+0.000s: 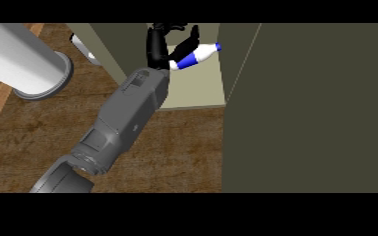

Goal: Pick up the bottled water, place it into the cabinet and close the cabinet

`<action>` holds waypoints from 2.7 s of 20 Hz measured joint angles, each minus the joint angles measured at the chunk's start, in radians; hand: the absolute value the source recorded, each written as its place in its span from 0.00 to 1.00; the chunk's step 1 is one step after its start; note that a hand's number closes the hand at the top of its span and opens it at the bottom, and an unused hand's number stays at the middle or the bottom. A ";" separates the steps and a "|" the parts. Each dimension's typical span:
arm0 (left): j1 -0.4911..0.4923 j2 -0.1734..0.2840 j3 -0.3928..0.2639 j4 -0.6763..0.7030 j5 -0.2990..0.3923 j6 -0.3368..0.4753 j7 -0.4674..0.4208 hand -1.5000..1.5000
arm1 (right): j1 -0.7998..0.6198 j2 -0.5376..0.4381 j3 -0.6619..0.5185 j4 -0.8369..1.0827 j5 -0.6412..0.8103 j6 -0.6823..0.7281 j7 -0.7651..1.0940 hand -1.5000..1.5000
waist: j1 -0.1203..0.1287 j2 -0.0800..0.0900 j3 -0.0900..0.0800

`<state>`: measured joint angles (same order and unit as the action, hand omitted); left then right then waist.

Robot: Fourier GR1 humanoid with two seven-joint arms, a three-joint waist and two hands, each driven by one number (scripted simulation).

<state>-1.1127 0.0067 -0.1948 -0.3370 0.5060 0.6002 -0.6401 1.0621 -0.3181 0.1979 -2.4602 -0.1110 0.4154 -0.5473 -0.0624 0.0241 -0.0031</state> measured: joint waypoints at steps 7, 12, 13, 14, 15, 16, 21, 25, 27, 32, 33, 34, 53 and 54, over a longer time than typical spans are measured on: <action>0.036 -0.005 -0.001 -0.034 0.058 -0.143 -0.055 1.00 | 0.014 -0.004 -0.001 -0.013 -0.007 0.009 0.016 0.00 | 0.010 -0.012 0.001; 0.101 -0.006 -0.082 -0.139 0.128 -0.186 -0.031 1.00 | 0.023 0.003 0.044 -0.022 0.004 0.004 0.034 0.00 | 0.016 -0.021 0.001; 0.119 -0.006 -0.105 -0.165 0.149 -0.207 -0.021 1.00 | 0.015 0.005 0.048 -0.022 0.006 0.002 0.036 0.00 | 0.015 -0.021 0.002; 0.145 -0.007 -0.128 -0.197 0.167 -0.233 -0.015 1.00 | 0.013 0.007 0.054 -0.023 0.009 -0.002 0.039 0.00 | 0.019 -0.023 0.001; 0.175 -0.007 -0.155 -0.236 0.187 -0.254 -0.009 0.00 | 0.013 0.009 0.059 -0.023 0.012 -0.004 0.040 0.00 | 0.021 -0.025 0.001; 0.205 -0.007 -0.179 -0.270 0.201 -0.277 -0.003 0.00 | 0.019 0.009 0.061 -0.025 0.014 -0.005 0.036 0.00 | 0.024 -0.028 0.001; 0.364 -0.007 -0.311 -0.477 0.267 -0.327 0.035 0.00 | 0.032 0.027 0.108 -0.031 0.033 -0.034 0.045 0.00 | 0.049 -0.035 0.001; 0.519 0.003 -0.406 -0.648 0.264 -0.317 0.066 0.00 | 0.058 0.038 0.133 -0.037 0.044 -0.060 0.045 0.00 | 0.070 -0.039 0.001; 0.602 0.025 -0.440 -0.742 0.254 -0.295 0.072 0.00 | 0.066 0.039 0.140 -0.037 0.050 -0.067 0.036 0.00 | 0.081 -0.042 0.001; 0.830 0.127 -0.493 -0.958 0.232 -0.251 0.048 0.00 | 0.077 0.035 0.164 -0.037 0.064 -0.085 0.021 0.00 | 0.092 -0.042 0.001; 0.877 0.149 -0.501 -1.001 0.230 -0.247 0.039 0.00 | 0.076 0.030 0.167 -0.037 0.068 -0.086 0.021 0.00 | 0.096 -0.042 0.001; 0.917 0.174 -0.504 -1.036 0.228 -0.246 0.031 0.00 | 0.075 0.018 0.176 -0.037 0.071 -0.081 0.024 1.00 | 0.096 -0.041 0.001; 1.403 0.644 -0.384 -1.378 0.291 -0.528 -0.178 0.00 | -0.183 -0.208 0.363 -0.044 0.145 0.037 0.179 1.00 | 0.125 -0.035 -0.007; 1.426 0.666 -0.378 -1.388 0.294 -0.549 -0.190 0.00 | -0.201 -0.200 0.384 -0.043 0.146 0.028 0.203 1.00 | 0.128 -0.033 -0.007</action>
<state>0.3130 0.6725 -0.5727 -1.7248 0.7999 0.0508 -0.8299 0.8610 -0.5181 0.5818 -2.5032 0.0353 0.4435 -0.3447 0.0654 -0.0090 -0.0097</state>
